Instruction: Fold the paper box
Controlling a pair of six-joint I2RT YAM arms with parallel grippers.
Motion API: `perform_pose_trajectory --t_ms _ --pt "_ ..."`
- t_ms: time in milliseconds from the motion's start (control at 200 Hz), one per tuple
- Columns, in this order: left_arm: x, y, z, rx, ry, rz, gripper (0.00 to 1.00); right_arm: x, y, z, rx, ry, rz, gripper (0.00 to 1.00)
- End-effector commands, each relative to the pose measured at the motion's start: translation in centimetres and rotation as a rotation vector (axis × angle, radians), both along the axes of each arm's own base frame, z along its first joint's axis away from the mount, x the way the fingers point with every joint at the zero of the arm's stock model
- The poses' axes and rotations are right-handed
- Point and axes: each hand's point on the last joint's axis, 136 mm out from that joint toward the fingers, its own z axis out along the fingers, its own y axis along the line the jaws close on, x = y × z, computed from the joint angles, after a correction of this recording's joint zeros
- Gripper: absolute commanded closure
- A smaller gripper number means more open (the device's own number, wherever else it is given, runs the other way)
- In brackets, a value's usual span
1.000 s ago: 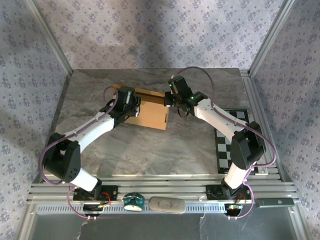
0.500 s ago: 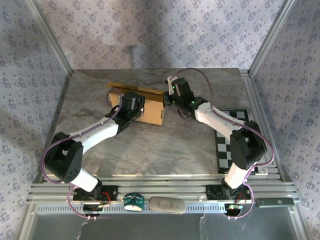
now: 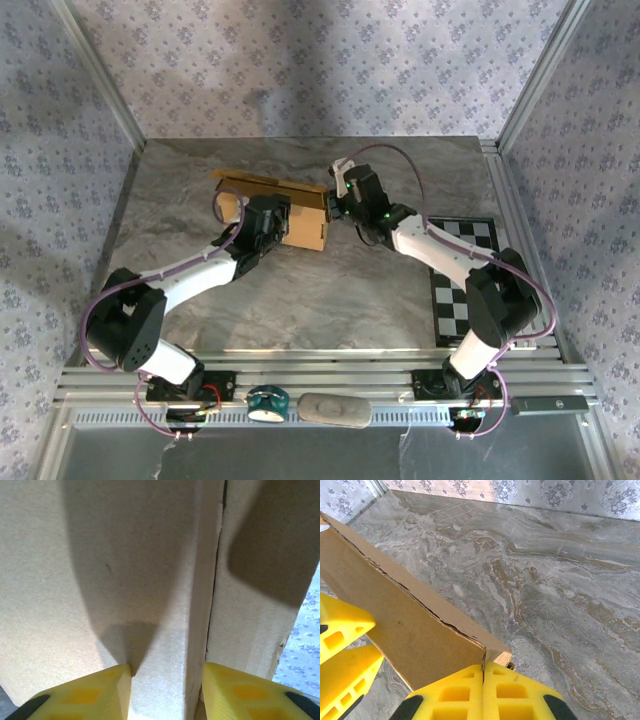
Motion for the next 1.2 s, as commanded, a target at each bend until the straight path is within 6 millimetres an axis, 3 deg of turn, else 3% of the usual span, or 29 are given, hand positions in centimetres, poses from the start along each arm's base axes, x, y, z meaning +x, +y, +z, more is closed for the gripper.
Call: perform_pose_trajectory --t_ms 0,165,260,405,665,850,1104,1194 --pt "-0.5 -0.1 2.5 -0.023 -0.067 -0.018 0.51 -0.7 0.1 0.6 -0.053 -0.032 -0.015 1.0" --pt "-1.8 1.0 4.8 -0.018 -0.087 -0.012 0.44 -0.6 0.2 0.4 -0.096 -0.048 -0.065 1.0" --pt "-3.4 2.6 6.1 0.006 -0.061 0.011 0.41 -0.5 0.3 0.3 -0.102 -0.048 -0.071 1.0" --pt "-5.7 6.2 7.5 0.076 0.001 0.101 0.19 -0.2 0.5 0.4 -0.103 -0.058 -0.07 1.0" --pt "-6.7 7.3 5.8 0.01 0.209 0.099 0.21 0.0 1.3 0.2 -0.101 -0.071 -0.07 1.0" --pt "-6.6 7.4 4.7 0.019 0.237 0.113 0.14 -0.3 1.3 0.1 -0.1 -0.071 -0.074 1.0" --pt "-3.6 7.5 5.6 0.055 0.167 0.142 0.14 -0.7 1.2 -0.5 -0.104 -0.062 -0.069 1.0" --pt "-3.3 7.4 5.1 0.074 0.19 0.132 0.13 -0.8 1.1 -0.4 -0.101 -0.064 -0.069 1.0"
